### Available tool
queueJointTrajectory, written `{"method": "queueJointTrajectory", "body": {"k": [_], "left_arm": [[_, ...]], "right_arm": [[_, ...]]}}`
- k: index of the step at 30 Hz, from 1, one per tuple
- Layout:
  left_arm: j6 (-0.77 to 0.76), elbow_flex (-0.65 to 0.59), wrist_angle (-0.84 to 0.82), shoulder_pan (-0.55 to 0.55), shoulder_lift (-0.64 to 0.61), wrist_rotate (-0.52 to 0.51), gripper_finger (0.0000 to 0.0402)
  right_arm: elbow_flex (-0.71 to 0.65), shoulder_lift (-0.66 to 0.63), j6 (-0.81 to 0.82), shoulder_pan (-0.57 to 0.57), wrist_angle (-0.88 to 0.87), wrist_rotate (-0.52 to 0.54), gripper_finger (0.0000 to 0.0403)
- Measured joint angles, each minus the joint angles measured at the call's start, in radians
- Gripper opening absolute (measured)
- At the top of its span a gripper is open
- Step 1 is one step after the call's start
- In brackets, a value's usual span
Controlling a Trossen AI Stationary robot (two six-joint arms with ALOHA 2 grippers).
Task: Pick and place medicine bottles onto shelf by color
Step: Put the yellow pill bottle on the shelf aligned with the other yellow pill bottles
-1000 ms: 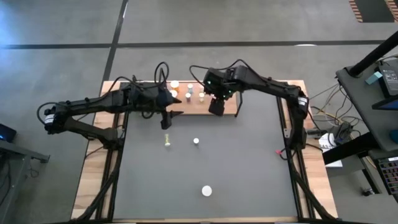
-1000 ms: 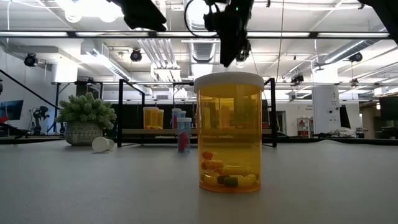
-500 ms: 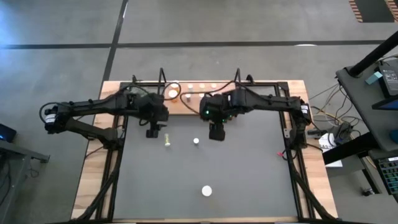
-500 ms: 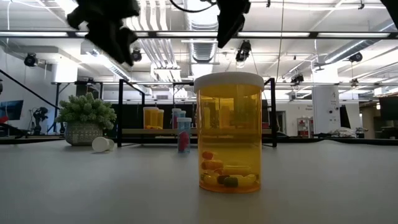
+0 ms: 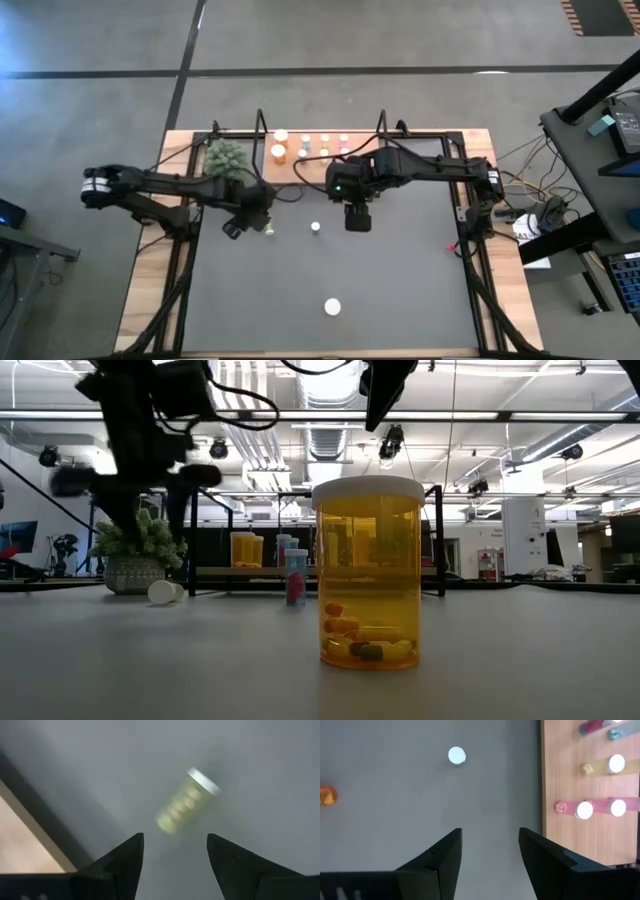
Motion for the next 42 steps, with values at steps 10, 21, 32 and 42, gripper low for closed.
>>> {"method": "queueJointTrajectory", "body": {"k": [10,21,32,42], "left_arm": [[0.237,0.003,0.120,-0.001,0.224,-0.069,0.0202],[0.256,0.012,0.220,-0.001,0.291,-0.032,0.0195],[0.230,-0.005,0.215,0.000,0.288,0.026,0.0099],[-0.050,-0.006,0.240,-0.002,0.245,0.051,0.0090]], "right_arm": [[0.000,0.000,0.032,0.000,0.004,0.000,0.0187],[-0.001,0.000,0.044,0.000,0.055,0.000,0.0187],[-0.020,0.002,0.044,-0.001,0.087,0.000,0.0187],[-0.047,0.002,0.044,-0.001,0.103,0.000,0.0187]]}}
